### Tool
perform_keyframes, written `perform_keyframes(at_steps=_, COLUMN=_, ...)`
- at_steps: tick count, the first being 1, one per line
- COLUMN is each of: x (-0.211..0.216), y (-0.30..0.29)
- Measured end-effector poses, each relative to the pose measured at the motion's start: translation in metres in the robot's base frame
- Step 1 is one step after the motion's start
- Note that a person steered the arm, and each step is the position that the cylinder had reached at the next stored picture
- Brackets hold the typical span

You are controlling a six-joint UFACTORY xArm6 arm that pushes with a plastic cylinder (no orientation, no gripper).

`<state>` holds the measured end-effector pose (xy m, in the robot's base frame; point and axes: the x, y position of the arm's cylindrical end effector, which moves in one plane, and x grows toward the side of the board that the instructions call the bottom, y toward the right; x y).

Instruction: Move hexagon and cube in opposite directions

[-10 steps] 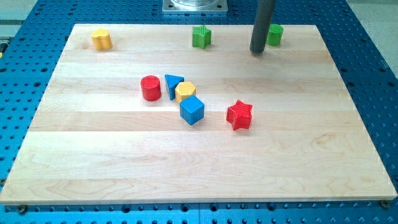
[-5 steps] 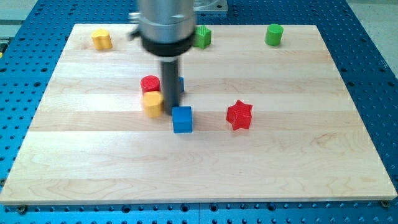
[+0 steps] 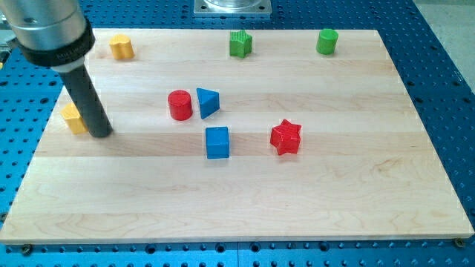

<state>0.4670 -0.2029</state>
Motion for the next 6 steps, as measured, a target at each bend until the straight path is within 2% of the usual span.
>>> perform_keyframes(at_steps=1, x=0.046, y=0.002)
perform_keyframes(at_steps=2, x=0.090, y=0.065)
perform_keyframes(at_steps=4, x=0.059, y=0.153)
perform_keyframes(at_steps=5, x=0.018, y=0.205)
perform_keyframes(at_steps=6, x=-0.018, y=0.210)
